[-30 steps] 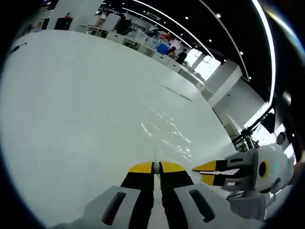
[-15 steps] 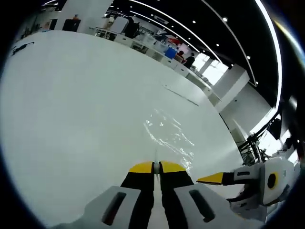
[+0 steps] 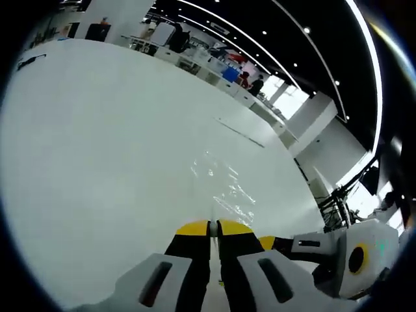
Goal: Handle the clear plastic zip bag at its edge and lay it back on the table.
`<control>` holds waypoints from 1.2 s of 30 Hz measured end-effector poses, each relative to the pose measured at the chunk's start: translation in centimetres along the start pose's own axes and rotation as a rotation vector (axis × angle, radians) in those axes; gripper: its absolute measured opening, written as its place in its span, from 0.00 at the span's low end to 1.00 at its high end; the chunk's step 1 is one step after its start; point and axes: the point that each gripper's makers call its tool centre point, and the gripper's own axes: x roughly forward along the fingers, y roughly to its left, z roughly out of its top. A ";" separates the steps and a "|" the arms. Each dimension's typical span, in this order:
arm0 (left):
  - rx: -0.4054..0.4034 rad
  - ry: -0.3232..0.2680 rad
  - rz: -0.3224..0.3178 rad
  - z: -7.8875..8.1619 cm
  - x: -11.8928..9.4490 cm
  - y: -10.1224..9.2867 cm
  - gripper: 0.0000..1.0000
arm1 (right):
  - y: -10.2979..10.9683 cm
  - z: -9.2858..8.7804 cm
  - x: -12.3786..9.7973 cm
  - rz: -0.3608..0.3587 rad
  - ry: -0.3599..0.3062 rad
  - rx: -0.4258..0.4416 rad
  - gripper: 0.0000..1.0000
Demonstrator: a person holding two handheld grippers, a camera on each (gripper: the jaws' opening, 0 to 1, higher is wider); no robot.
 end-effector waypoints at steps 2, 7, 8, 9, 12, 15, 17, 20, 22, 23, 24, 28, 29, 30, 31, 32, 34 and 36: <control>-0.006 -0.010 -0.004 0.0 -0.4 0.0 0.01 | -0.3 0.0 0.0 -0.014 0.005 0.008 0.24; -0.002 -0.004 0.004 -0.9 -0.8 0.3 0.01 | 0.0 -0.3 -0.2 -0.014 0.012 -0.007 0.05; -0.006 0.000 0.004 -1.1 -0.8 0.4 0.01 | -0.1 -0.4 -0.2 -0.015 0.016 -0.011 0.02; -0.007 0.001 0.006 -1.2 -0.9 0.5 0.01 | -0.1 -0.4 -0.2 -0.014 0.017 -0.011 0.00; -0.005 0.007 0.008 -1.7 -0.9 0.6 0.01 | 0.1 -0.7 -0.3 -0.014 0.027 -0.032 0.00; 0.011 0.016 0.012 -1.9 -1.0 0.6 0.01 | 0.3 -0.8 -0.3 -0.007 0.032 -0.049 0.00; 0.044 0.048 0.005 -2.4 -1.2 0.5 0.01 | 0.3 -0.9 -0.4 -0.008 0.042 -0.058 0.00; 0.159 0.122 0.022 -3.5 -2.0 0.8 0.04 | 0.2 -1.3 -0.4 -0.010 0.053 -0.066 0.00; 0.251 0.109 0.030 -3.1 -2.3 0.9 0.06 | 0.2 -1.4 -0.2 -0.007 0.060 -0.091 0.00; 0.339 0.115 0.045 -3.0 -2.6 1.1 0.08 | 0.2 -1.4 -0.1 -0.006 0.064 -0.106 0.00; 0.384 0.123 0.054 -3.0 -2.7 1.2 0.09 | 0.2 -1.4 -0.1 -0.004 0.068 -0.118 0.00; 0.537 0.142 0.073 -3.2 -3.0 1.6 0.21 | -0.2 -2.0 0.1 -0.012 0.103 -0.154 0.00; 0.598 0.142 0.083 -3.2 -3.1 1.7 0.23 | -0.2 -2.1 0.1 -0.008 0.105 -0.156 0.00; 0.654 0.138 0.098 -3.1 -3.1 1.9 0.24 | -0.2 -2.2 0.1 -0.005 0.111 -0.170 0.00; 0.722 0.139 0.112 -2.9 -3.1 2.2 0.25 | -0.2 -2.3 0.1 -0.004 0.115 -0.182 0.00; 0.764 0.138 0.123 -2.8 -3.0 2.4 0.28 | -0.1 -2.4 0.0 0.000 0.119 -0.201 0.00; 0.881 0.146 0.139 -3.0 -3.1 2.3 0.28 | 0.1 -2.6 0.0 0.006 0.127 -0.234 0.00; 0.952 0.202 0.154 -3.9 -2.8 2.9 0.27 | 0.2 -3.1 -0.1 0.014 0.156 -0.302 0.00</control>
